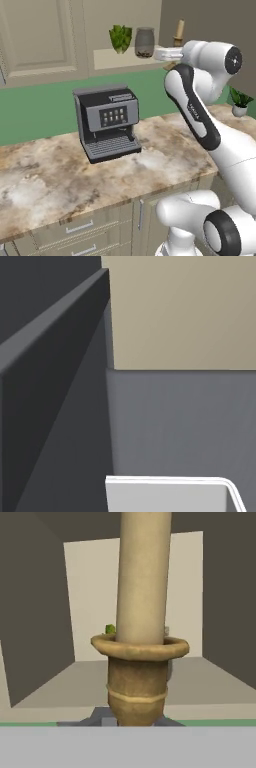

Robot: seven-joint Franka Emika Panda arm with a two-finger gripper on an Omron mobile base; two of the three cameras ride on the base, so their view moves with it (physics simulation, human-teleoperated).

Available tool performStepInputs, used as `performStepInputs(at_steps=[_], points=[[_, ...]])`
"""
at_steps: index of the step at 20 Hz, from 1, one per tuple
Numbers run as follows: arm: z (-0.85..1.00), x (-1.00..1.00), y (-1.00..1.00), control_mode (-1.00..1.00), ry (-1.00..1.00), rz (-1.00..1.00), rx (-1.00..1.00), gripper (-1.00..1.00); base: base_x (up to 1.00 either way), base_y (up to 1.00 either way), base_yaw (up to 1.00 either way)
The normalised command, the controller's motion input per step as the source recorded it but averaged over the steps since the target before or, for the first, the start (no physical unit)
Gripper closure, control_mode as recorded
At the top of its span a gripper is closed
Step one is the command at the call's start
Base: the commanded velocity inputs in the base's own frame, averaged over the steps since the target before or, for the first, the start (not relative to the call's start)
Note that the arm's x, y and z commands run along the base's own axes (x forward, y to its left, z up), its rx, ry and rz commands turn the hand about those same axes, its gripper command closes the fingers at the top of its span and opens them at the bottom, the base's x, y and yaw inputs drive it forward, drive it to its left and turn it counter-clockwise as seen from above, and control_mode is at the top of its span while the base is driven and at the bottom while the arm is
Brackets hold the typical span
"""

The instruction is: Pick the jar and candle from the dining table and place them in the open cabinet. Close the cabinet after placing the objects.

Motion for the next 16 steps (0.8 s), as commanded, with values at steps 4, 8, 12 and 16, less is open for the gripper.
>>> performStepInputs(at_steps=[4,8,12,16], points=[[-0.02,0.59,0.08,-1.00,0.01,0.00,0.00,1.00,0.00,0.00,0.00],[-0.08,0.54,0.08,-1.00,0.00,0.00,0.00,1.00,0.00,0.00,0.00],[-0.19,0.38,0.12,-1.00,0.00,0.00,0.00,1.00,0.00,0.00,0.00],[-0.28,0.38,0.21,-1.00,0.00,0.00,0.00,1.00,0.00,0.00,0.00]])
